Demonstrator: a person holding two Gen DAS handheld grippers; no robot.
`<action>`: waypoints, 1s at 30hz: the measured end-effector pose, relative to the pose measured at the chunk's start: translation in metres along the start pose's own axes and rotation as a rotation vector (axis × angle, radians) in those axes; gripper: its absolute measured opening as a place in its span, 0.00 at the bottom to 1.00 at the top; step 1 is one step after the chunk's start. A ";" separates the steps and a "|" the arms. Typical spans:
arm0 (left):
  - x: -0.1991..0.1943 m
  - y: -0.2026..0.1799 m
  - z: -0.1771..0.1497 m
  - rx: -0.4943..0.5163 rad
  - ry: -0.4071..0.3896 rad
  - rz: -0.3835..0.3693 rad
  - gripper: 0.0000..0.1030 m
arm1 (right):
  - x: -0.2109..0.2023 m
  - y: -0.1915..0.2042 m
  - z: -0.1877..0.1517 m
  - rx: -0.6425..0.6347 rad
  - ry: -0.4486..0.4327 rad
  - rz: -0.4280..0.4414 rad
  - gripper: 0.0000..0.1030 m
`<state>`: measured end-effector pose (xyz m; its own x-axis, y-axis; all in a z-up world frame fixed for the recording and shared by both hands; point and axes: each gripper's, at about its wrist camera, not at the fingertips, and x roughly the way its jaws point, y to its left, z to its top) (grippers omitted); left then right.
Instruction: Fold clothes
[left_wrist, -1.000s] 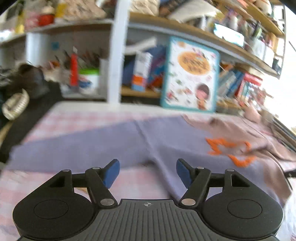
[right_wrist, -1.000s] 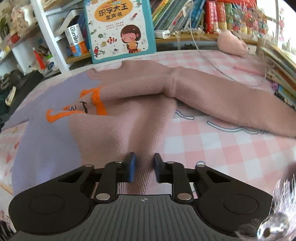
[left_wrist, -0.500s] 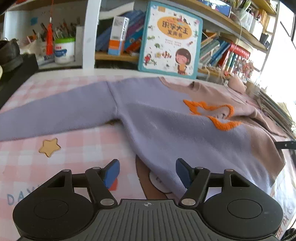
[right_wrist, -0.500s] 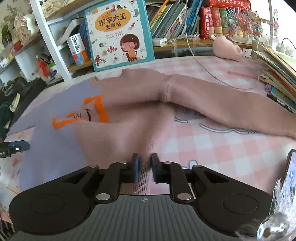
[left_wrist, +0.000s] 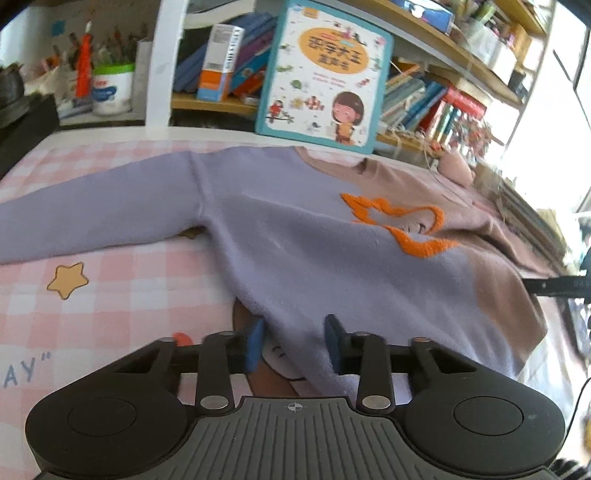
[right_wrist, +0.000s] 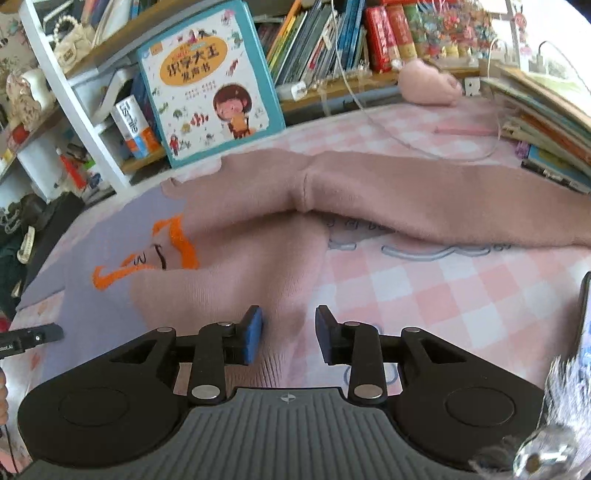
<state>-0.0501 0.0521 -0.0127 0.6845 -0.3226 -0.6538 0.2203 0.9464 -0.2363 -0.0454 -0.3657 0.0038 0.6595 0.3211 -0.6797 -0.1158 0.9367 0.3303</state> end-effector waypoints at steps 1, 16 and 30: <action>0.001 0.001 0.000 -0.006 -0.005 0.013 0.08 | 0.003 0.001 -0.001 -0.002 0.015 0.006 0.25; -0.024 0.047 0.005 -0.105 -0.039 0.140 0.05 | -0.024 0.051 -0.032 -0.094 0.180 0.278 0.08; -0.034 0.052 -0.001 -0.105 -0.034 0.125 0.04 | 0.007 0.005 -0.006 0.117 0.075 0.097 0.15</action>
<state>-0.0624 0.1123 -0.0032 0.7256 -0.2004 -0.6583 0.0597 0.9714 -0.2299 -0.0457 -0.3578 -0.0036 0.5914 0.4229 -0.6866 -0.0862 0.8797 0.4676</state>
